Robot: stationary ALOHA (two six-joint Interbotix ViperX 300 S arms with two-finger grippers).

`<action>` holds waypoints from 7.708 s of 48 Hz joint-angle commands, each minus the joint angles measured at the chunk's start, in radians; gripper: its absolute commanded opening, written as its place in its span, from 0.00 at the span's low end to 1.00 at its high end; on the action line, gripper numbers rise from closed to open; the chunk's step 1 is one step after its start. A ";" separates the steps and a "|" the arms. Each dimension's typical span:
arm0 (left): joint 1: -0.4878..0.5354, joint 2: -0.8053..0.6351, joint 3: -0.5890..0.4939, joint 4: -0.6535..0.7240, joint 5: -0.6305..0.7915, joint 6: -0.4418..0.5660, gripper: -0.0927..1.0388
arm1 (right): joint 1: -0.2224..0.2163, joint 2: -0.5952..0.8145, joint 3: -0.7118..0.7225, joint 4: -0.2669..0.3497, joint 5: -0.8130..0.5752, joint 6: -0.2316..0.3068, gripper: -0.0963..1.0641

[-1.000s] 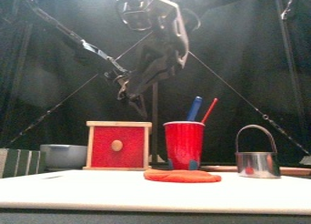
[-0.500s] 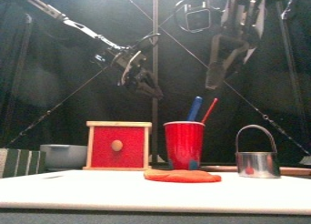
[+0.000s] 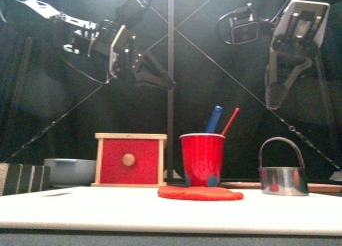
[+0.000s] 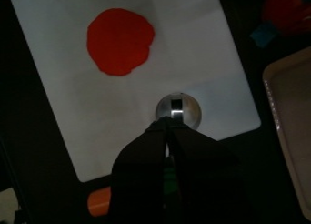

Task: Get the cutter from the drawer then cut the dough then place the extra dough in the bowl
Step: Cut the dough

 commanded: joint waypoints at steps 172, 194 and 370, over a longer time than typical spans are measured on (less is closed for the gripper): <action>-0.035 -0.025 0.281 0.325 -0.135 -0.499 0.49 | 0.025 0.534 -0.511 0.078 0.087 -0.262 0.51; -0.037 -0.025 0.285 0.318 -0.135 -0.500 0.49 | 0.020 0.543 -0.508 0.067 0.072 -0.258 0.51; -0.218 0.370 -0.026 0.175 -0.193 -0.497 0.83 | 0.094 0.439 0.161 0.520 -1.267 -0.632 0.86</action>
